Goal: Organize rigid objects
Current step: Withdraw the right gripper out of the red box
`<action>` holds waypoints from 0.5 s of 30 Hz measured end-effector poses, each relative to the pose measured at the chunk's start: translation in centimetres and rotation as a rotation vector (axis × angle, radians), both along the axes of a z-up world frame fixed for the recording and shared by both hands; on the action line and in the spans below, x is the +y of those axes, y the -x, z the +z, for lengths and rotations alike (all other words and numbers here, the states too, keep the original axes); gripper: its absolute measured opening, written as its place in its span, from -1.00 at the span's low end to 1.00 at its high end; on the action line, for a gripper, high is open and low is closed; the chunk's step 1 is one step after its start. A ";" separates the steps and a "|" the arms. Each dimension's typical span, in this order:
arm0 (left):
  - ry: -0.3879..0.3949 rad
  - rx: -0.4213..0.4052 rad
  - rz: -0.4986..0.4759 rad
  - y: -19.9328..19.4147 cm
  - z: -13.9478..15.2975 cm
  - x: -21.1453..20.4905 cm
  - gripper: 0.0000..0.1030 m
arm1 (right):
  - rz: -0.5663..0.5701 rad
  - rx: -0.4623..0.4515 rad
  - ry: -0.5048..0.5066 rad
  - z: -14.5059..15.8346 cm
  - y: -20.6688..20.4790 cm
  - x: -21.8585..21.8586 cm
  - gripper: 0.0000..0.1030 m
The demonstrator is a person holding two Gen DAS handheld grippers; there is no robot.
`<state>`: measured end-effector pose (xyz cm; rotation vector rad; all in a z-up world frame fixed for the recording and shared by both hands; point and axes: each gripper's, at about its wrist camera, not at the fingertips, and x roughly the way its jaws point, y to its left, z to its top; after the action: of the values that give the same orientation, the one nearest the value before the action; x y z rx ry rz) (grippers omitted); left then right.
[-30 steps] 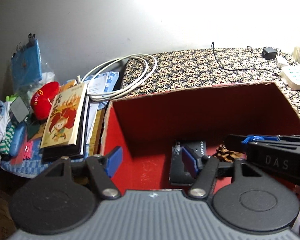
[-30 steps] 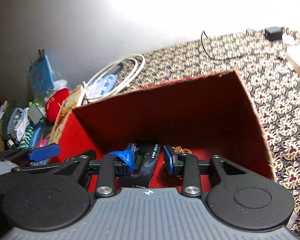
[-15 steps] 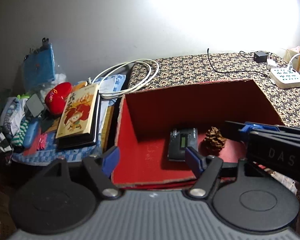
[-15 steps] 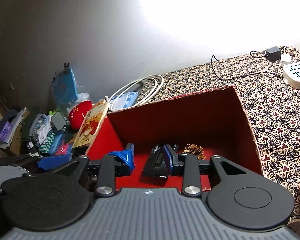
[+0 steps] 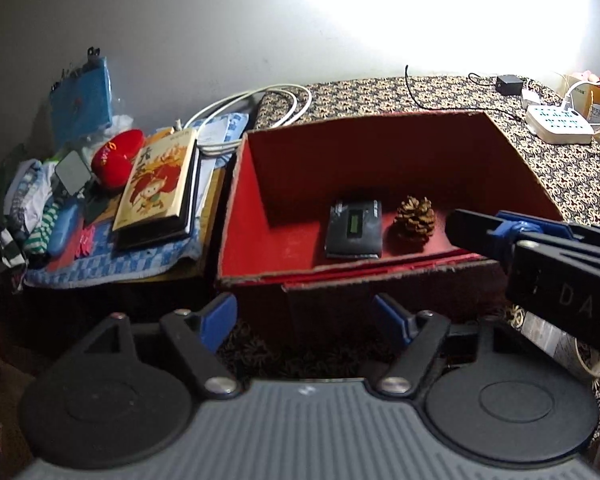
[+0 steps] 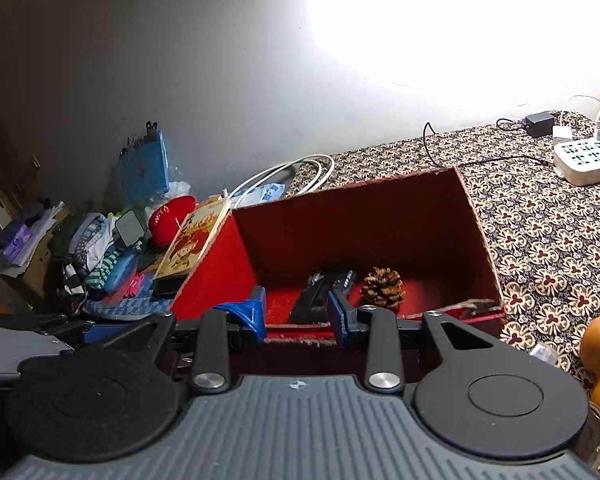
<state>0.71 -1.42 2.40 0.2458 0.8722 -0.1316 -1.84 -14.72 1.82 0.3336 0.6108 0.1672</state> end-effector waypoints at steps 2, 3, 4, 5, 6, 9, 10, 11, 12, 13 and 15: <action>0.005 0.016 0.001 0.3 -0.4 0.0 0.49 | 0.008 0.009 0.015 -0.3 0.3 0.0 -0.65; 0.009 0.026 0.003 0.4 -0.6 0.0 0.49 | 0.011 0.013 0.026 -0.5 0.5 0.0 -0.64; 0.013 0.038 0.005 0.5 -0.9 0.0 0.49 | 0.014 0.017 0.034 -0.7 0.7 0.1 -0.64; 0.019 0.051 0.006 0.5 -1.2 0.1 0.49 | 0.019 0.024 0.038 -0.9 0.8 0.1 -0.64; 0.024 0.063 0.006 0.5 -1.5 0.1 0.49 | 0.026 0.033 0.038 -1.1 0.9 0.1 -0.64; 0.022 0.092 0.006 0.7 -2.3 0.1 0.50 | 0.042 0.074 0.027 -1.9 0.9 0.1 -0.63; 0.016 0.099 0.006 0.7 -2.6 0.0 0.50 | 0.045 0.086 0.025 -2.2 0.9 0.1 -0.62; 0.011 0.107 0.007 0.7 -3.0 0.0 0.50 | 0.048 0.096 0.023 -2.4 0.9 0.2 -0.62; 0.009 0.116 0.008 0.7 -3.3 -0.1 0.50 | 0.051 0.104 0.021 -2.5 0.9 0.2 -0.62; 0.009 0.126 0.009 0.7 -3.5 -0.1 0.51 | 0.056 0.110 0.019 -2.7 0.9 0.2 -0.62; 0.009 0.140 0.007 0.6 -4.0 -0.1 0.51 | 0.063 0.123 0.013 -2.9 1.0 0.3 -0.62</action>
<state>0.08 -1.50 -1.65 0.2267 1.0112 -0.1471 -2.88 -14.45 -1.10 0.3134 0.7442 0.2040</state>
